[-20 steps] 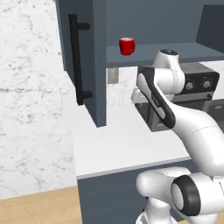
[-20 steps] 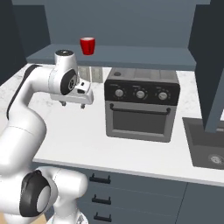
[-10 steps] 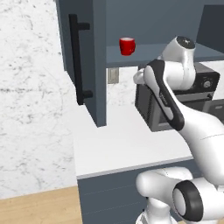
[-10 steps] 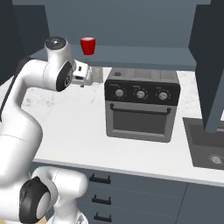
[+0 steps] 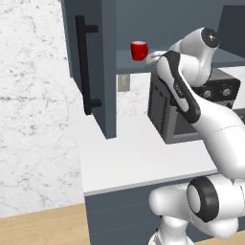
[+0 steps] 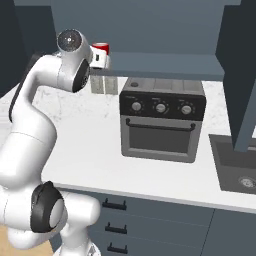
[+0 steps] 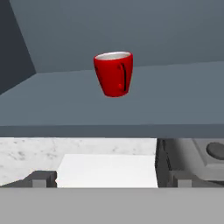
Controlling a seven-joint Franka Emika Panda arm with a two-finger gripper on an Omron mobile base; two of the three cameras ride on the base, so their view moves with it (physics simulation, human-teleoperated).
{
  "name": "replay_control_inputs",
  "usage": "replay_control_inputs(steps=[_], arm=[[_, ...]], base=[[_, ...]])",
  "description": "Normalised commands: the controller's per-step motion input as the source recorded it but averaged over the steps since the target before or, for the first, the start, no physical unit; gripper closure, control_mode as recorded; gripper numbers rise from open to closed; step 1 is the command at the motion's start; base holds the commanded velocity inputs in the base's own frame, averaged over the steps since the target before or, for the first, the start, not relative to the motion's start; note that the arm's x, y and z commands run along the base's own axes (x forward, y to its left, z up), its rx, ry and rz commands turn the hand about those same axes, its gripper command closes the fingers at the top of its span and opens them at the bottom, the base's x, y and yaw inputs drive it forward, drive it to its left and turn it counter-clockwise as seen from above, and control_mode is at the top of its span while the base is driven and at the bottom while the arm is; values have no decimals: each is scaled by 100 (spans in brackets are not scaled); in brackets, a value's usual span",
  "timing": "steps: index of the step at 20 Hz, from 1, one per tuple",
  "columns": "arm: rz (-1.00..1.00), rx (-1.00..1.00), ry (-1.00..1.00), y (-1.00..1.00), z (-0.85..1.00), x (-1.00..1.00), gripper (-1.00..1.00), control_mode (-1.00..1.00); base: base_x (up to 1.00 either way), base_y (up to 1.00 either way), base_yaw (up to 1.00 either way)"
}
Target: Gather all objects into one cabinet and sort the glasses and bowls to opposite sides.
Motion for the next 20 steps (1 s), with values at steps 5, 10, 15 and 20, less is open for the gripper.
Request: replay_control_inputs(steps=[5, 10, 15, 20], arm=[[0, 0, -16, -9, 26, 58, -100, -100], [0, 0, -8, 0, 0, 50, -100, -100], [0, 0, 0, -7, 0, 42, -100, -100], [0, 0, 2, -22, 8, 32, -100, -100]], base=[[0, 0, 0], [0, 0, 0], [0, 0, 0], [0, 0, 0]])
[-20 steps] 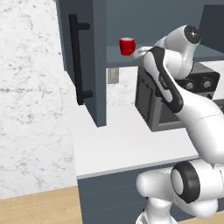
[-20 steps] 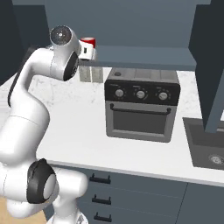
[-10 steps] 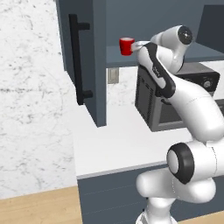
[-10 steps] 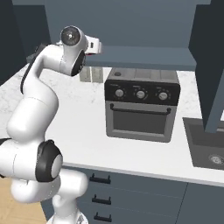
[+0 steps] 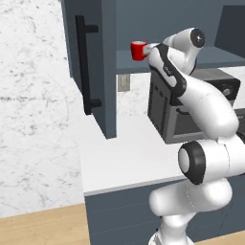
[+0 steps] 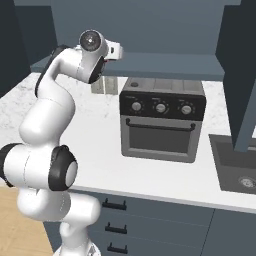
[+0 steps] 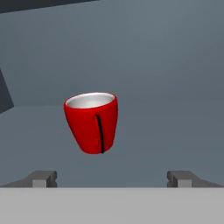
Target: Gather all objects into one cabinet and sort the glasses and bowls to opposite sides.
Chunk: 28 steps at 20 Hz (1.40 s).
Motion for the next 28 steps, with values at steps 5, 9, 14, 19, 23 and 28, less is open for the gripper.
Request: replay_control_inputs(steps=[5, 9, 14, 19, 23, 28], arm=[[0, 1, 11, -5, 1, 29, -100, -100], [0, 6, 8, 0, -1, 25, -100, -100], [2, 8, 2, 0, 0, 7, -100, -100], [4, 6, 0, 0, -7, 0, -100, -100], [4, 4, 0, 4, -14, 3, -100, -100], [4, 3, 0, 4, -5, 21, -100, -100]], base=[[0, 0, 0], [0, 0, 0], [0, 0, 0], [0, 0, 0], [0, 0, 0], [0, 0, 0]])
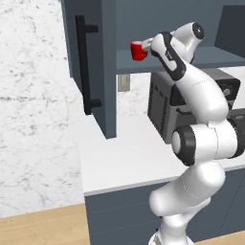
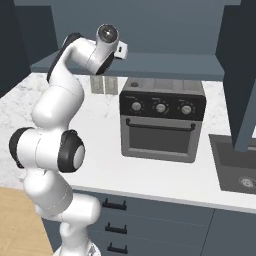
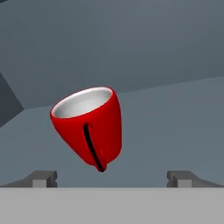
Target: Gather all objects into one cabinet and sort the glasses and bowls to opposite sides.
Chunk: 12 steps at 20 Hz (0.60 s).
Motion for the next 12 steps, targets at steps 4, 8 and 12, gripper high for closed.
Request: replay_control_inputs(steps=[4, 8, 12], arm=[[5, 2, 0, 1, 0, 28, -100, -100], [5, 2, 0, 0, 0, 26, -100, -100], [5, 0, 0, 11, -1, 18, -100, -100]], base=[[0, 0, 0], [0, 0, 0], [0, 0, 0]])
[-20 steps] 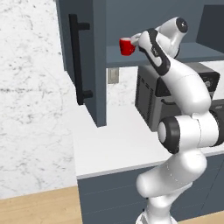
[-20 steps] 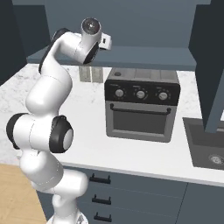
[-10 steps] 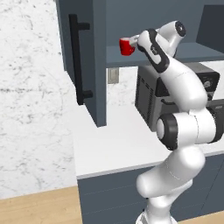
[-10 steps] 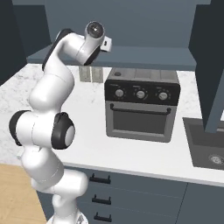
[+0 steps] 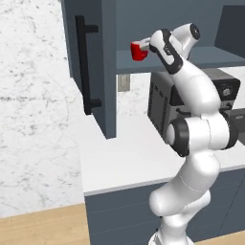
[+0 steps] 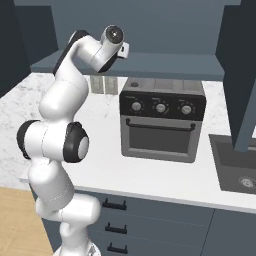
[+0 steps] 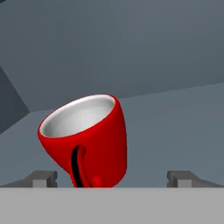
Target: Gather all objects into one cabinet and sort the glasses and bowls to opposite sides.
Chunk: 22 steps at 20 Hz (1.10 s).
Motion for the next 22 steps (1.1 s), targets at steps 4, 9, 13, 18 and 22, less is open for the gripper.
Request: replay_control_inputs(steps=[4, 9, 13, 18, 22], arm=[[4, 0, 0, 12, 0, 30, -100, -100], [4, 0, 0, 7, 0, 24, -100, -100], [3, 0, 0, 0, 0, 11, -100, -100], [2, 0, 0, 0, 0, 0, -100, -100], [0, 0, -1, 0, -2, 0, 100, -100]], base=[[0, 0, 0], [0, 0, 0], [0, 0, 0], [0, 0, 0], [0, 0, 0]])
